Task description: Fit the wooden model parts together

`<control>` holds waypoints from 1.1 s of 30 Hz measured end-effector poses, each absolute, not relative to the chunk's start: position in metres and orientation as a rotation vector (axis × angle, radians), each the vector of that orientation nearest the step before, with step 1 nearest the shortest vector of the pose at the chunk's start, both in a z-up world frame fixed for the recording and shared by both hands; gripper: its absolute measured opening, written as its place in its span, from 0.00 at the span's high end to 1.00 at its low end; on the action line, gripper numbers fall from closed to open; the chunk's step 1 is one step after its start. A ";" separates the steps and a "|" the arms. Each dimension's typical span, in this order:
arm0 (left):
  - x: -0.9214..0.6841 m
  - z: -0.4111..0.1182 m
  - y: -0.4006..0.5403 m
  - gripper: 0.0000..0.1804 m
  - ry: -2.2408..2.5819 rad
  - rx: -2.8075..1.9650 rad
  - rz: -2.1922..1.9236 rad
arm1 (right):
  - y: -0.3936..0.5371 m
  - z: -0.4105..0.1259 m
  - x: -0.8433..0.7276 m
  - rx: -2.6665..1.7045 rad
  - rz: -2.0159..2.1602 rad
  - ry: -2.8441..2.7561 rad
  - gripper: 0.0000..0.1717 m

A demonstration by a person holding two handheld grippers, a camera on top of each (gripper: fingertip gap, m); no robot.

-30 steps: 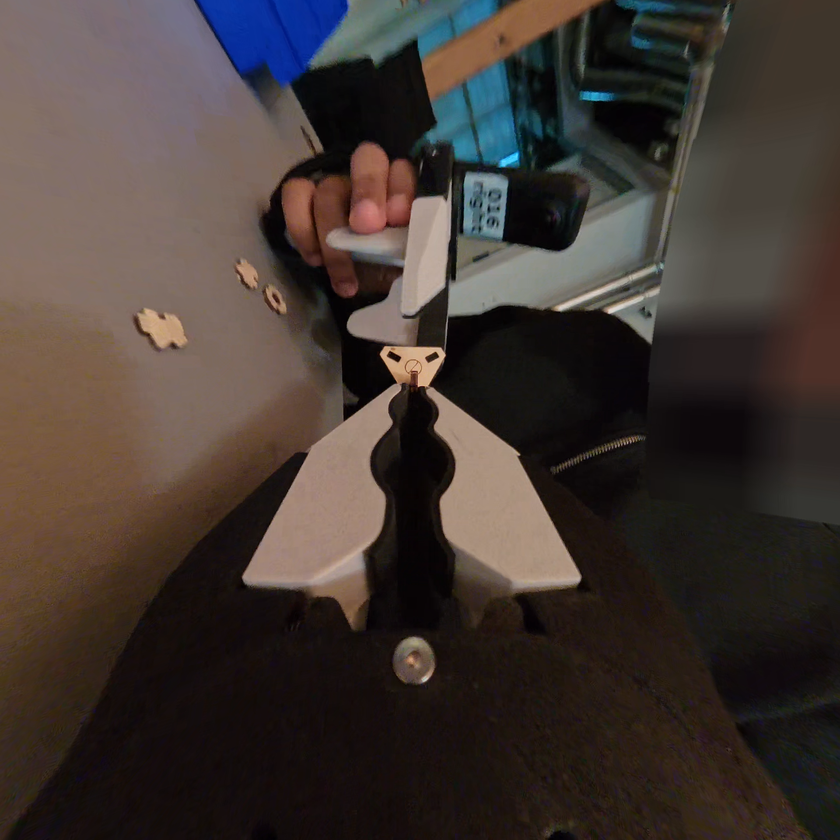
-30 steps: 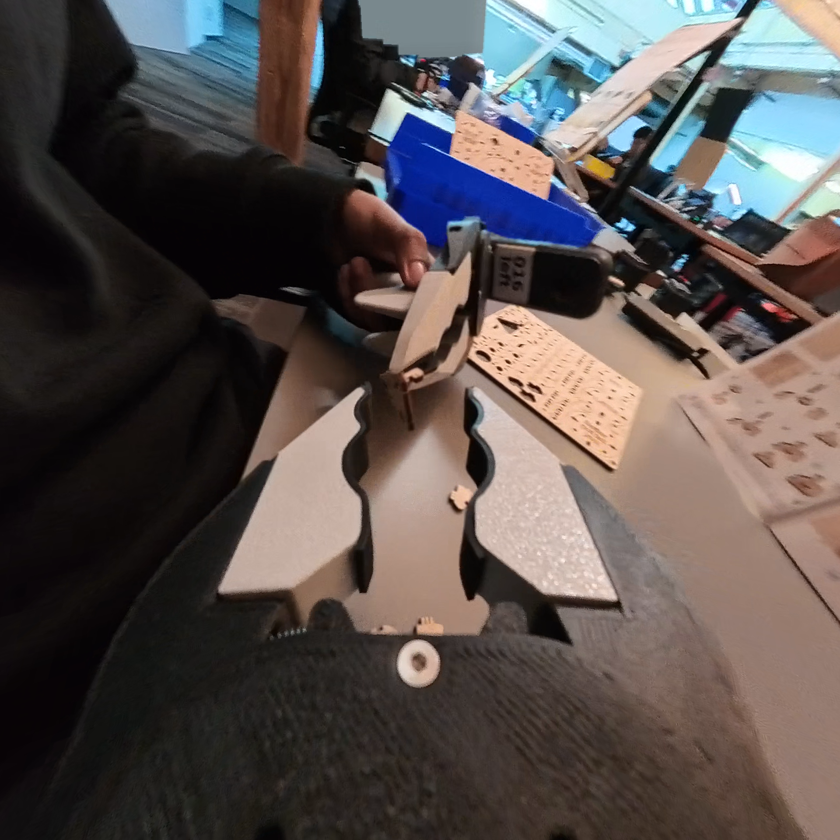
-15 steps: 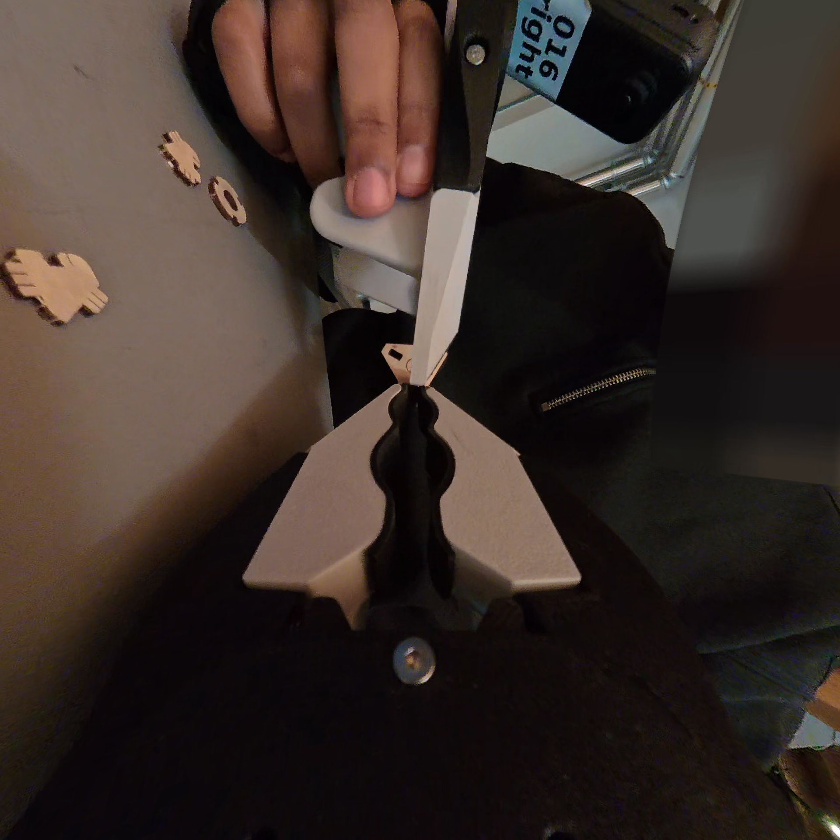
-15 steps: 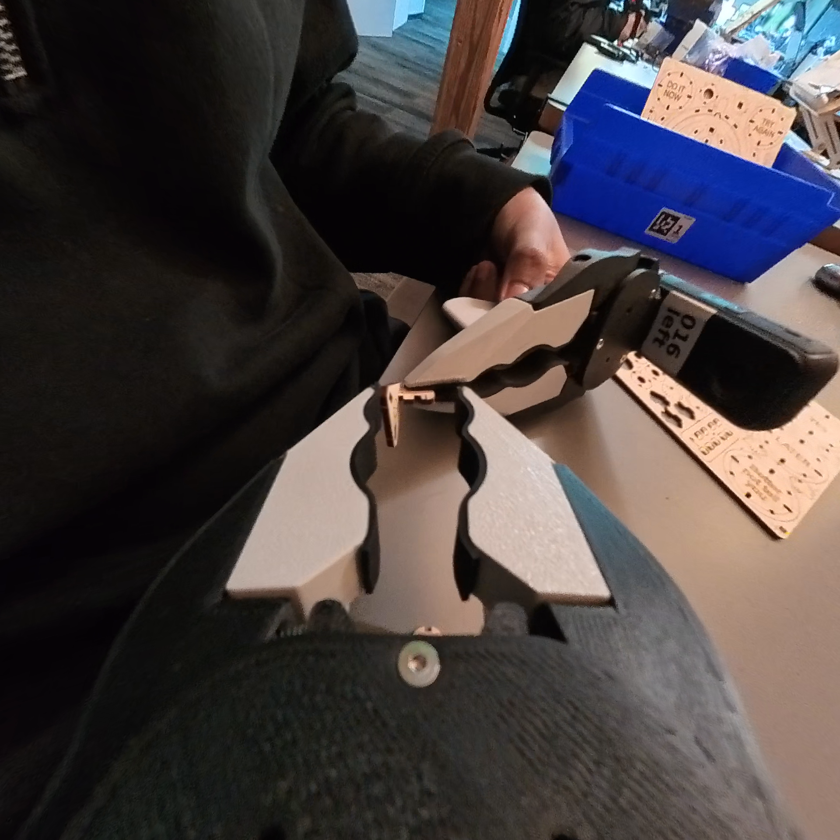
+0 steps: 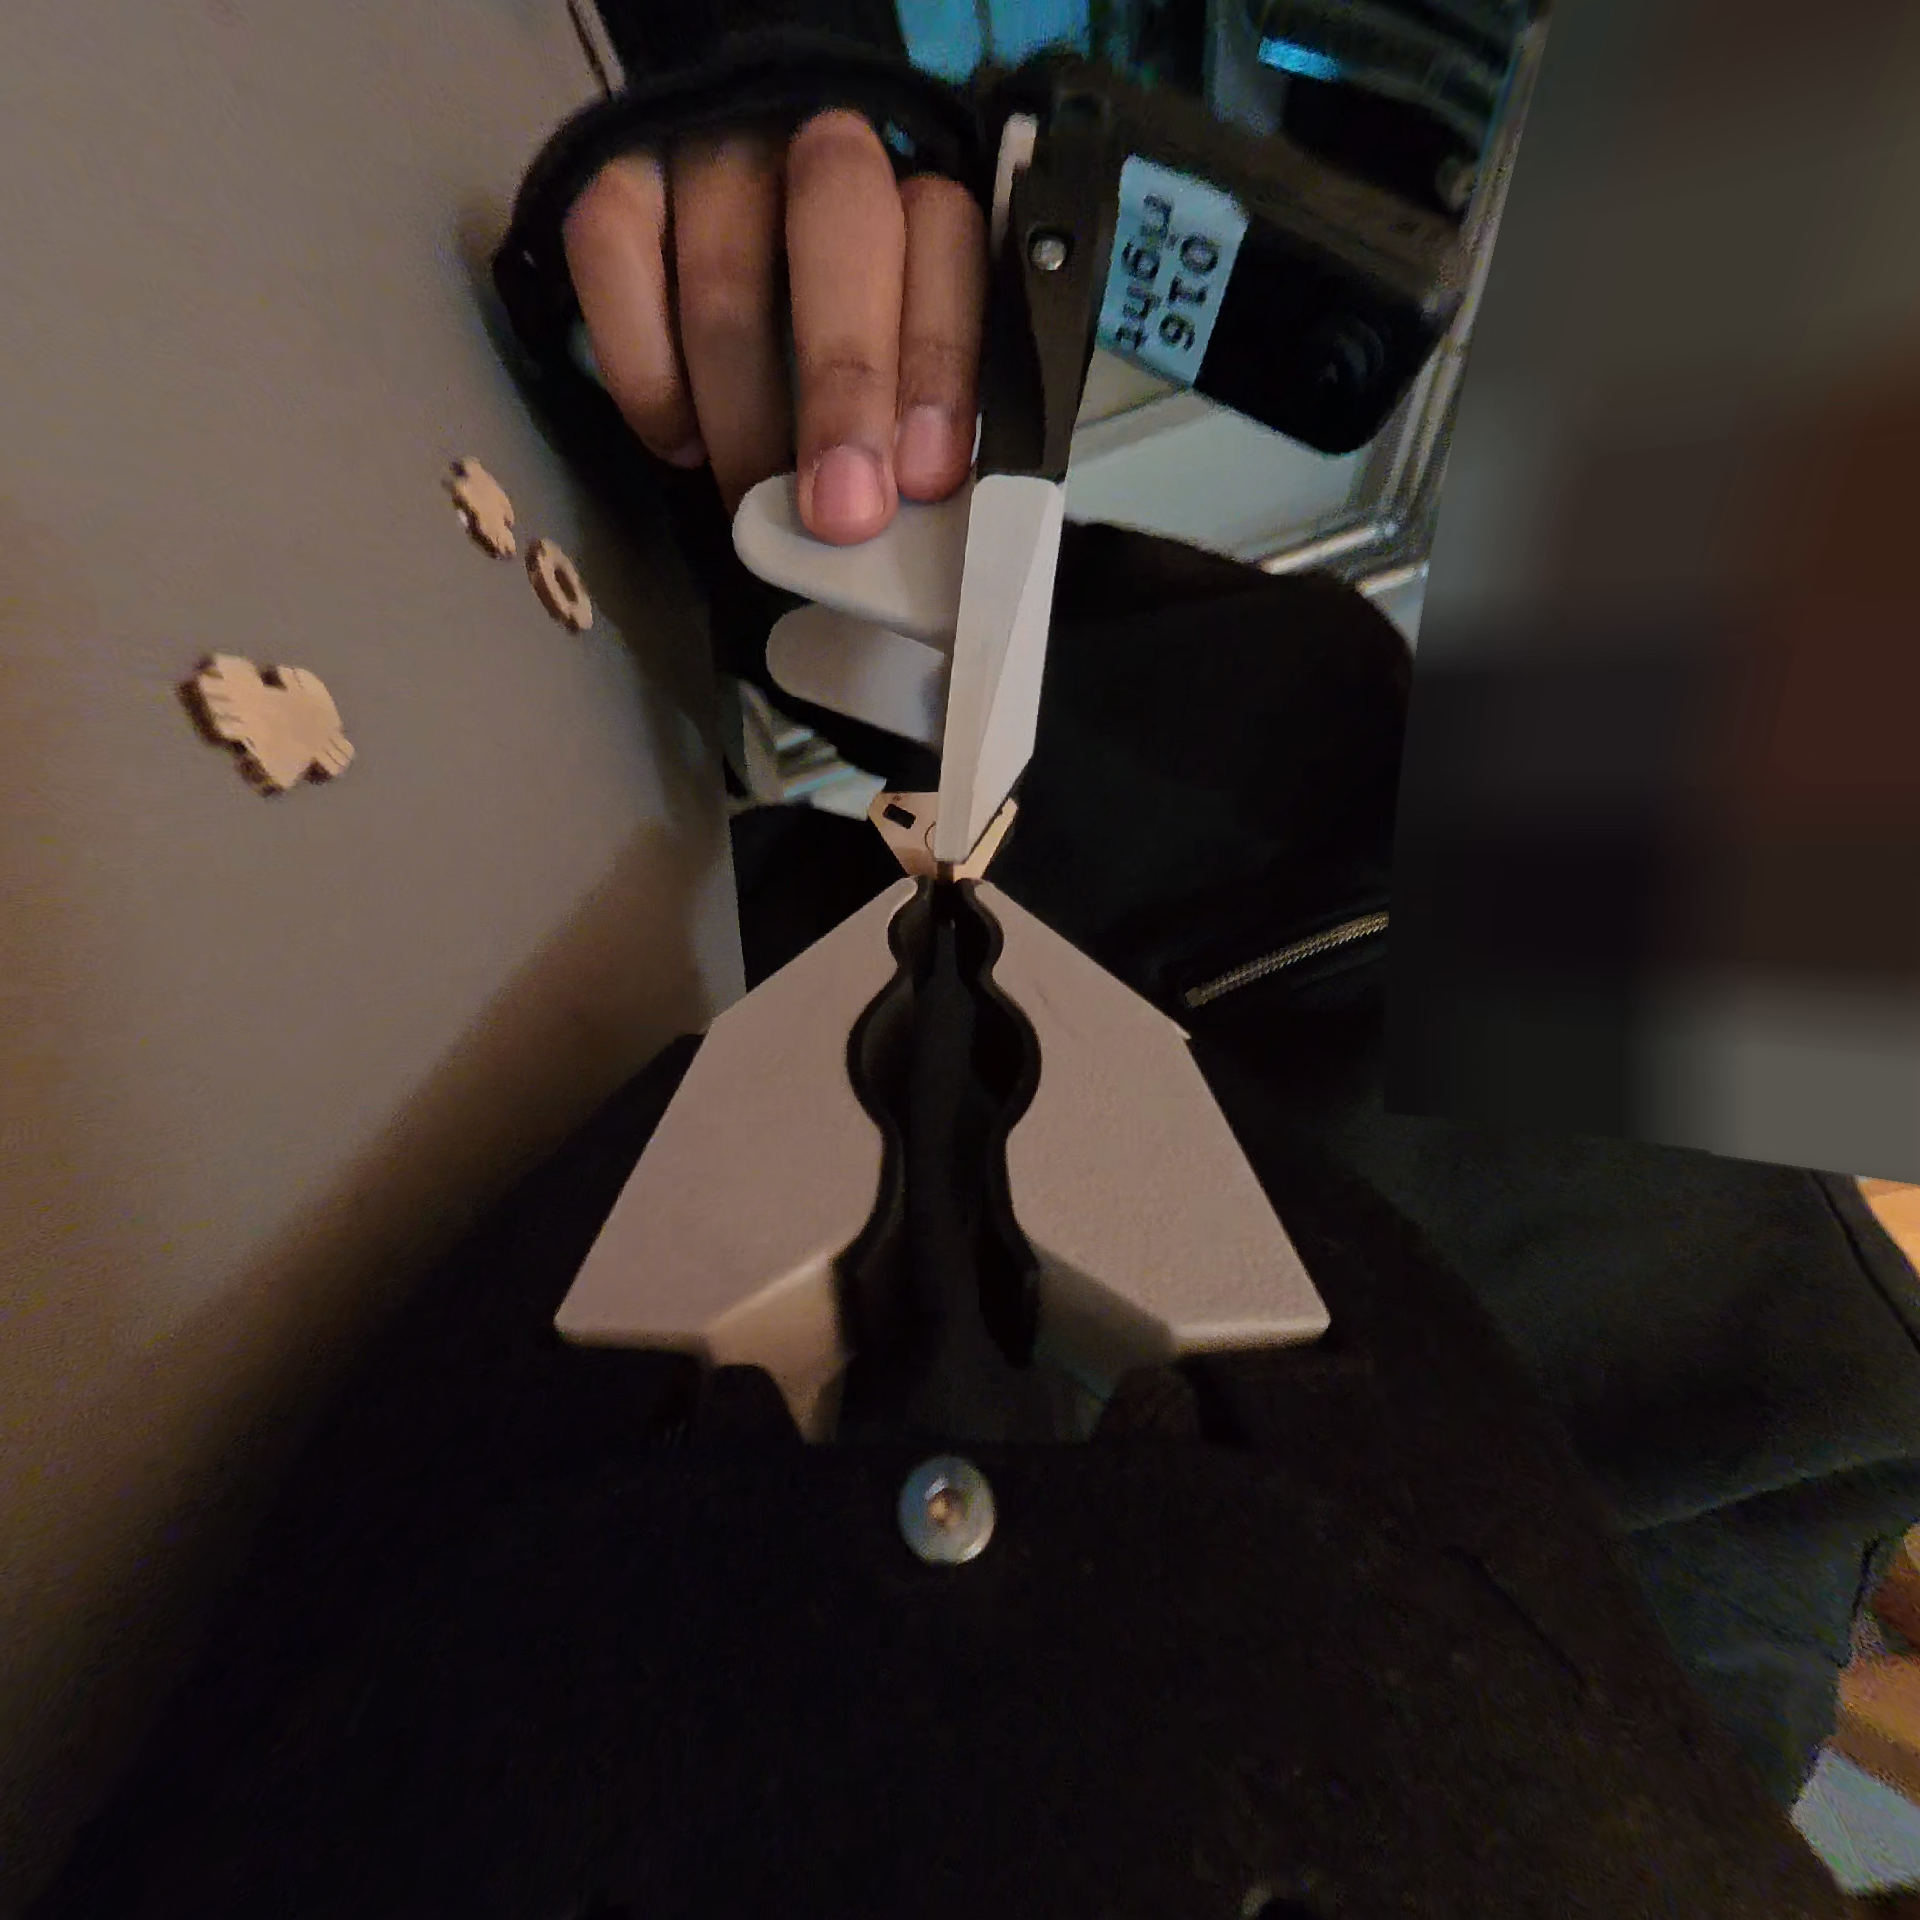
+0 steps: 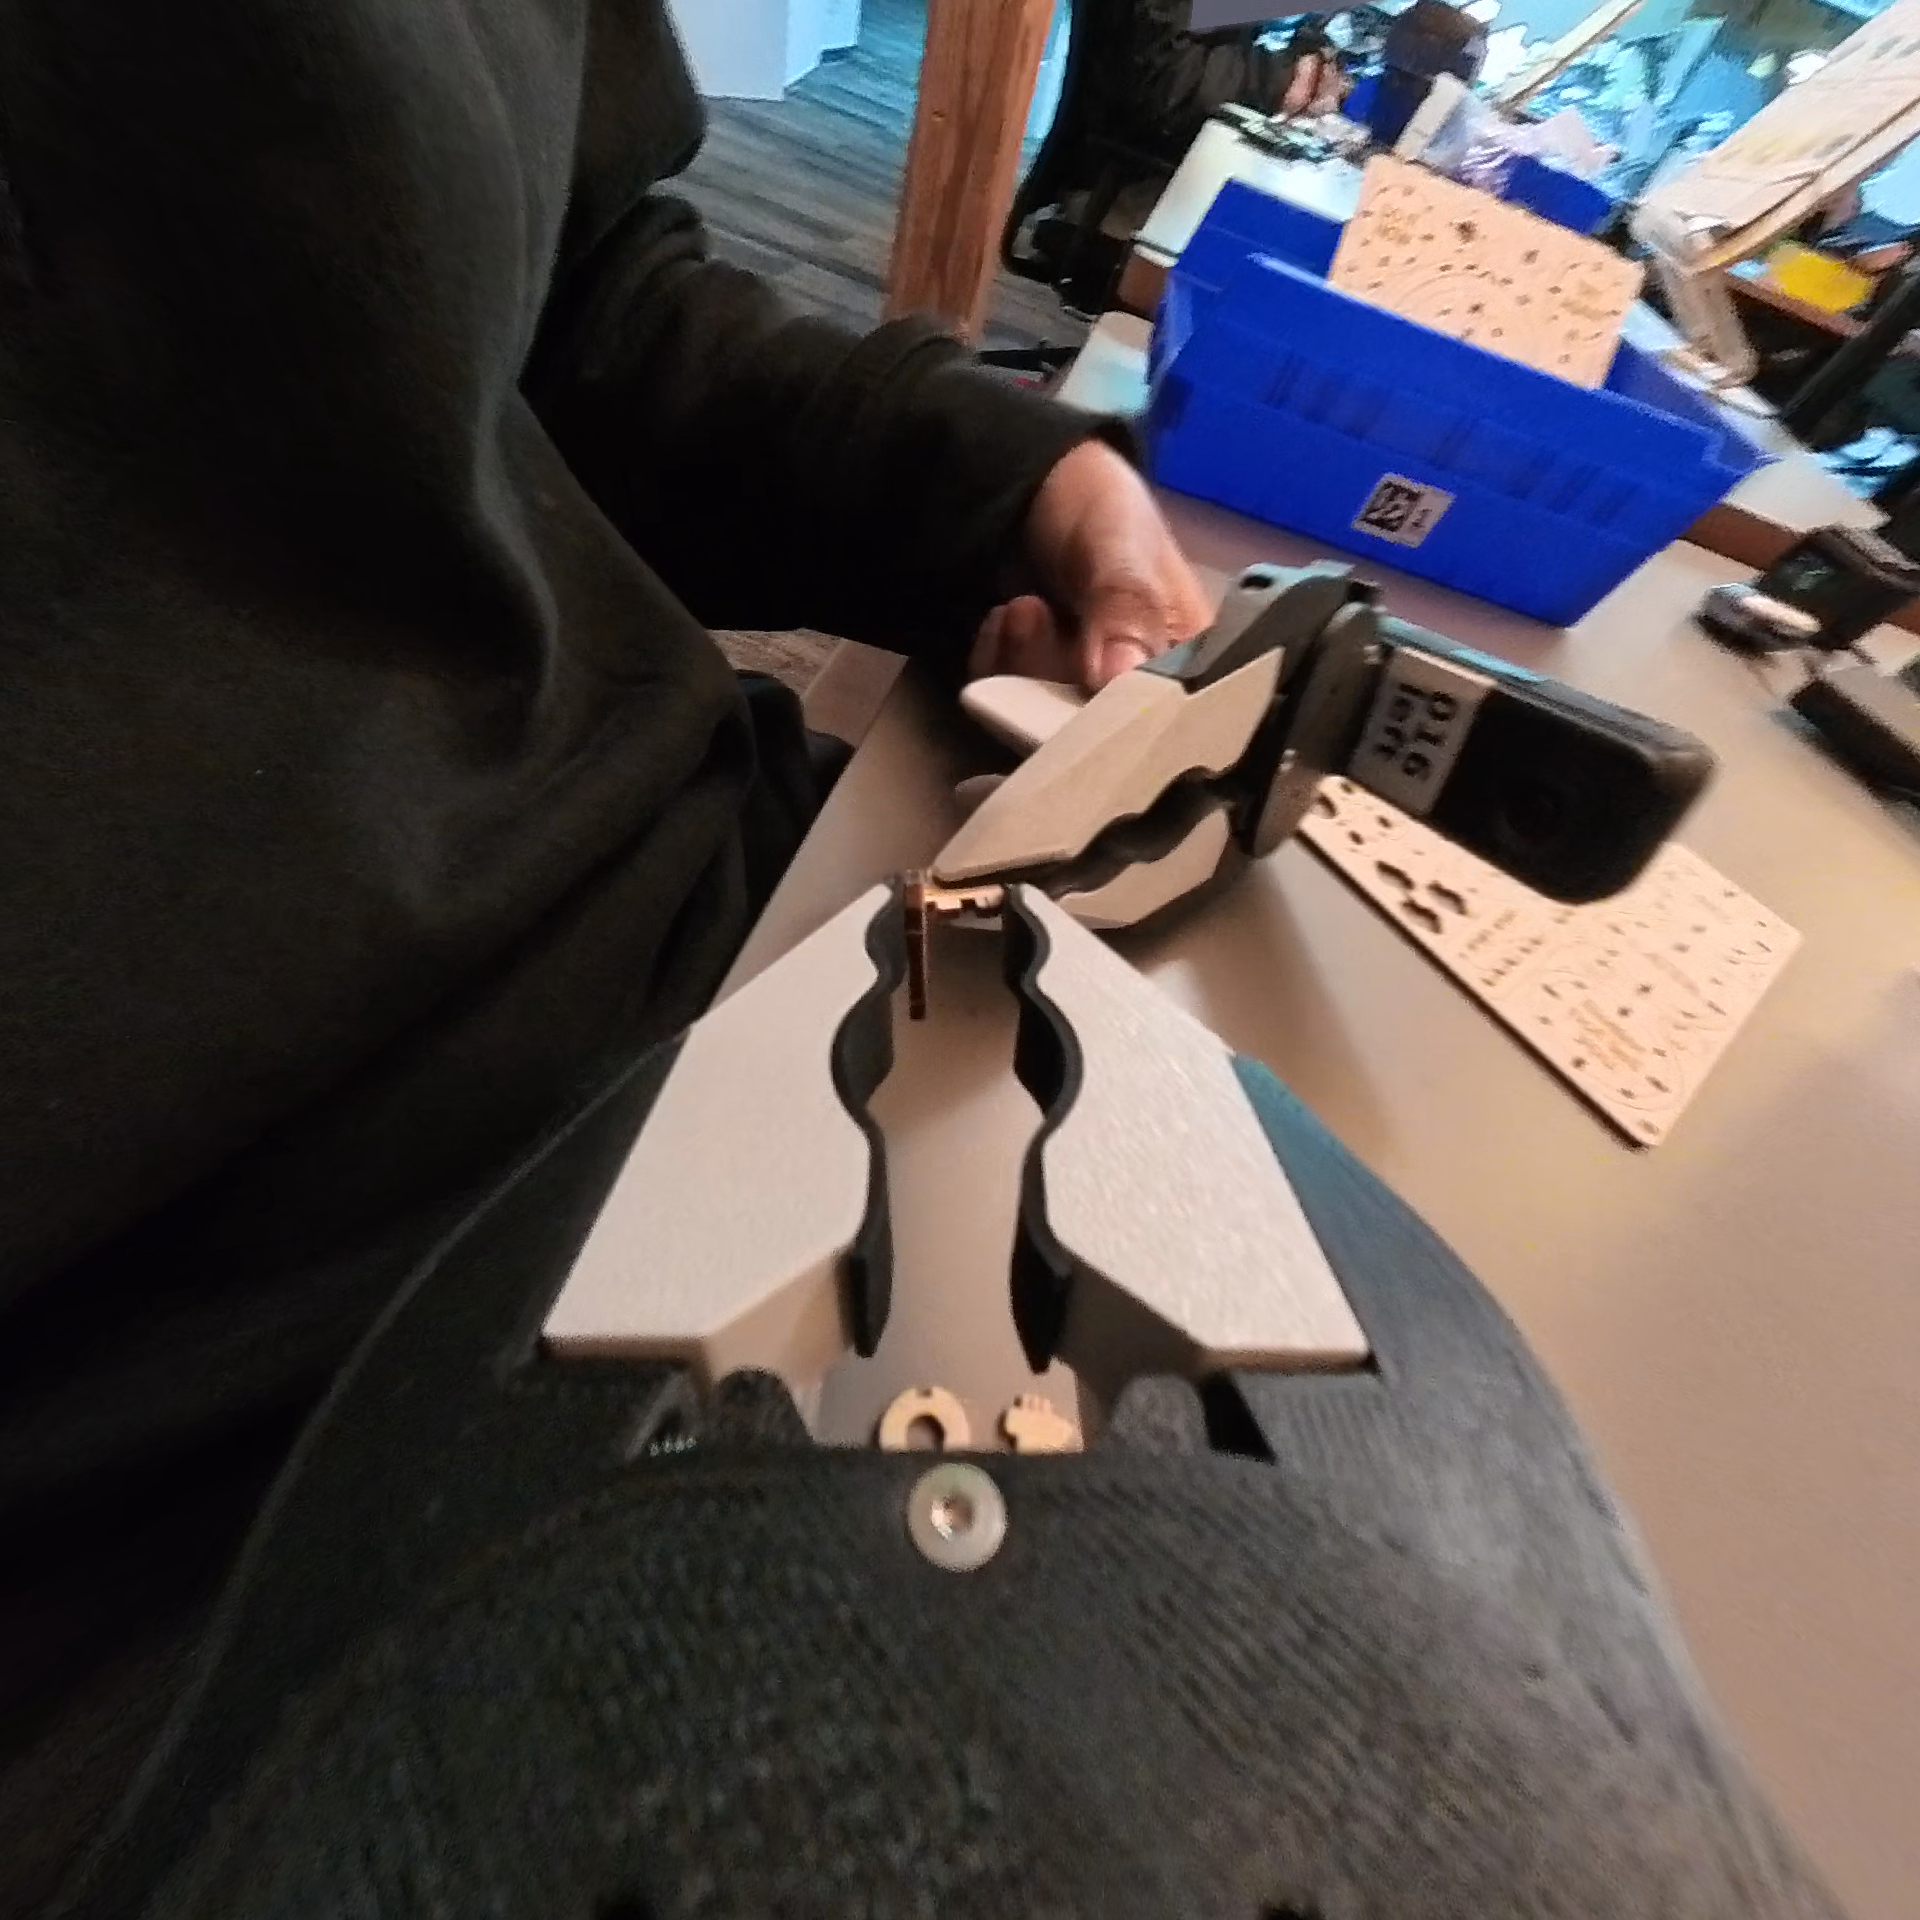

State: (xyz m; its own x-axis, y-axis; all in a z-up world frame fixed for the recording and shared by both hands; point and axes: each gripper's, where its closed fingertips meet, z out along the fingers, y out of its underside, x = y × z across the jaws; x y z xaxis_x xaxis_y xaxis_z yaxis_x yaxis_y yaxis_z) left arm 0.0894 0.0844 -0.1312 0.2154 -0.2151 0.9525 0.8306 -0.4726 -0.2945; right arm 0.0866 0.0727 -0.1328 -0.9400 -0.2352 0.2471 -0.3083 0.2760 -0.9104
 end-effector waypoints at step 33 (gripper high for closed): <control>0.098 -0.142 0.090 1.00 -0.587 -1.671 -1.397 | 0.079 -0.144 0.096 0.604 1.781 -2.616 0.86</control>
